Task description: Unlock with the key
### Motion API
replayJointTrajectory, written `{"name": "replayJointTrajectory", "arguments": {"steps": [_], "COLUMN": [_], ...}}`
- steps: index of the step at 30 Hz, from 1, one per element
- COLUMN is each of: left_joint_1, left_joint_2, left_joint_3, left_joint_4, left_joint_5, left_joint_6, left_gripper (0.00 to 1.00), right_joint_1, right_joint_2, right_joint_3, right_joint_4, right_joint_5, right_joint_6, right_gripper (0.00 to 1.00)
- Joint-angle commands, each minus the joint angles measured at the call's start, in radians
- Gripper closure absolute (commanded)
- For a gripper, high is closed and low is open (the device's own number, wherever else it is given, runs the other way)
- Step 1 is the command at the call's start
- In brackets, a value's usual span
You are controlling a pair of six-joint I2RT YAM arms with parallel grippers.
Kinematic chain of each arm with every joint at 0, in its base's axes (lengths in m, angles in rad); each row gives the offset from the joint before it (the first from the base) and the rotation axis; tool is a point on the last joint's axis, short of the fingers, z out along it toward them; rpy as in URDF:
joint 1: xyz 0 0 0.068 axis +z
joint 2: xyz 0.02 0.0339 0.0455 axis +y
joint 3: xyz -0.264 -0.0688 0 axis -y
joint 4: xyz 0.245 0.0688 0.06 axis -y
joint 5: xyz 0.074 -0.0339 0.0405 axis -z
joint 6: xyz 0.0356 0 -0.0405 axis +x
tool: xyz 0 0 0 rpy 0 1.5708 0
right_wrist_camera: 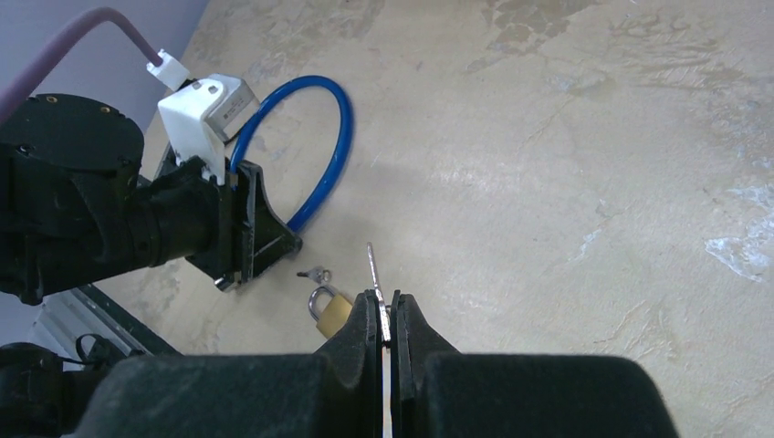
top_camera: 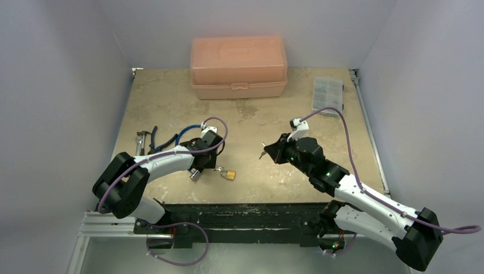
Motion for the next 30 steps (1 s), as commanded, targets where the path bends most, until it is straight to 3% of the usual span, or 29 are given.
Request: {"name": "replayJointTrajectory", "arguments": {"steps": [1, 3, 9, 15, 21, 30], "left_joint_1": [0.044, 0.064, 0.071, 0.079, 0.104, 0.161], "left_joint_2": [0.026, 0.033, -0.031, -0.053, -0.045, 0.053], "left_joint_3": [-0.027, -0.032, -0.02, 0.048, 0.061, 0.143], "left_joint_4": [0.082, 0.1, 0.093, 0.003, 0.05, 0.134], "left_joint_5": [0.002, 0.034, 0.011, -0.033, 0.008, 0.042], "left_joint_6": [-0.026, -0.026, -0.129, -0.382, -0.594, -0.667], "left_gripper": [0.72, 1.0, 1.0, 1.0, 1.0, 1.0], "right_joint_1": [0.002, 0.002, 0.002, 0.002, 0.002, 0.002], "right_joint_2": [-0.027, -0.034, -0.049, -0.05, -0.057, -0.09], "right_joint_3": [-0.003, -0.004, -0.003, -0.009, -0.015, -0.029], "right_joint_4": [-0.017, -0.021, -0.032, -0.036, -0.047, -0.073], "right_joint_5": [0.028, 0.034, 0.054, 0.071, 0.077, 0.078], "right_joint_6": [-0.018, -0.024, -0.035, -0.034, -0.033, -0.024], "right_gripper": [1.0, 1.0, 1.0, 1.0, 1.0, 1.0]}}
